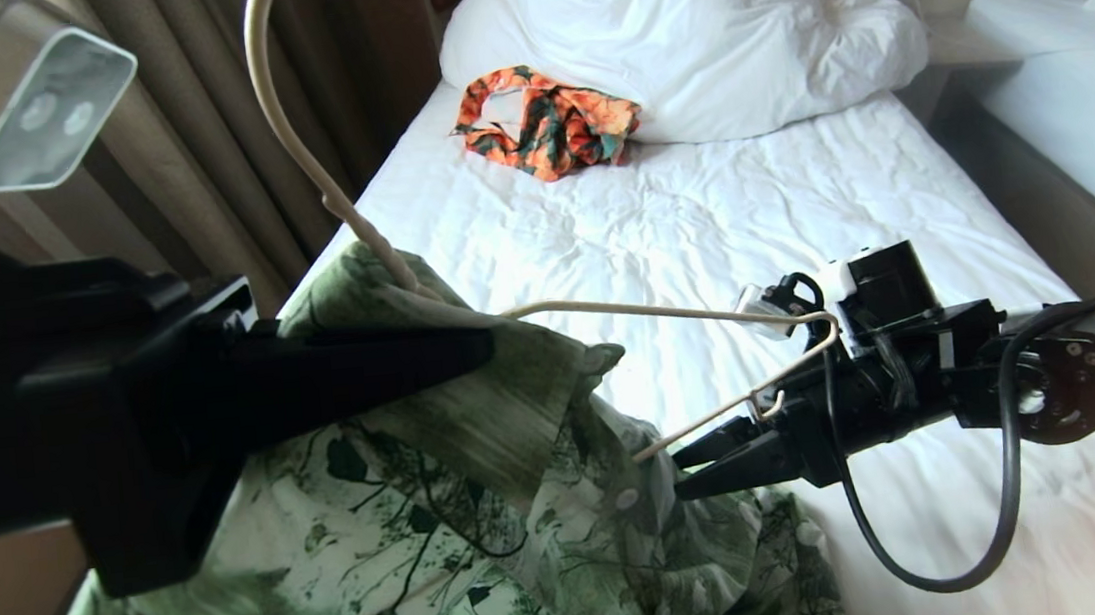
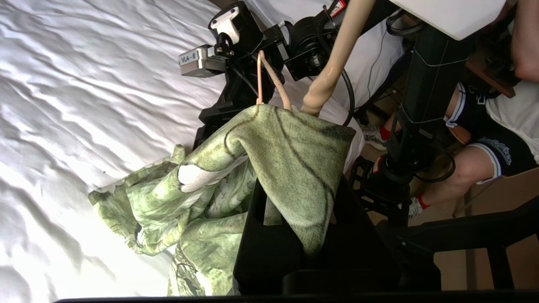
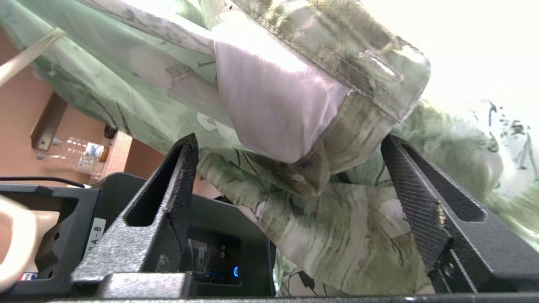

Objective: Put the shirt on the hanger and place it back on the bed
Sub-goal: Hook the other side of the shirt onto the hanger

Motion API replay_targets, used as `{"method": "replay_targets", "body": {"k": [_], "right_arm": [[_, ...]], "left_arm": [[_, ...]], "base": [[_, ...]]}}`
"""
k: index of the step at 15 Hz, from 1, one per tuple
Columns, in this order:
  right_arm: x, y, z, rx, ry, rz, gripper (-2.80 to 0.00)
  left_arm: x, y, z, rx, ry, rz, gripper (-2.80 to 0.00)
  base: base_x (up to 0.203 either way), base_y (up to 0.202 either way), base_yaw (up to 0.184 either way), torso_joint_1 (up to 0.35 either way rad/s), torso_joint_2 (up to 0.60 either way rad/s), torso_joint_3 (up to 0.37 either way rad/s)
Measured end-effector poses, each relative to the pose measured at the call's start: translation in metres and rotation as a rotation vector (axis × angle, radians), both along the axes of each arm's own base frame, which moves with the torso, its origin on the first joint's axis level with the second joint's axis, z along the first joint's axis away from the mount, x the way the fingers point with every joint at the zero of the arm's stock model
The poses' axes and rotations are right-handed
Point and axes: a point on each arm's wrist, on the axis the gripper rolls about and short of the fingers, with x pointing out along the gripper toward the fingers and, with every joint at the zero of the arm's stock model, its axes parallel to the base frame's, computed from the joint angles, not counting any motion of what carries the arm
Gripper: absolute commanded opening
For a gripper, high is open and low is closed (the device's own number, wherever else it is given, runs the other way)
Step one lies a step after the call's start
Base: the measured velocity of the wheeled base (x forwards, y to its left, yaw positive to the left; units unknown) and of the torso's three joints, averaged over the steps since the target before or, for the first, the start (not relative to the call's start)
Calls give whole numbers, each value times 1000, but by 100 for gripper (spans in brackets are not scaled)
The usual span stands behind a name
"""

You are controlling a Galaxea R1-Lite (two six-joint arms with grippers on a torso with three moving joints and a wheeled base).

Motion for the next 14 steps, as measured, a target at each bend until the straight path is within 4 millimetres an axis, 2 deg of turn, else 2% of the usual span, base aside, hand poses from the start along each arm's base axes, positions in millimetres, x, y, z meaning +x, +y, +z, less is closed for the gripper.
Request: {"method": "replay_targets", "body": {"k": [6,7,8,14], "right_arm": [[-3,8,-1,-2,20,18,0],[-3,8,0,-2,16,18,-11],[-4,9,0,-3,16,18,-280],[-4,10,3,7,41,5,-280]], "left_arm": [[1,-1,0,1,-4,2,-280],[1,-1,0,1,-3,2,-280],[1,-1,0,1,-3,2,-280],[1,-1,-1,4,1,1,-280]], "base": [[0,0,0,0,0,0],[0,0,0,0,0,0],[0,0,0,0,0,0],[0,0,0,0,0,0]]}}
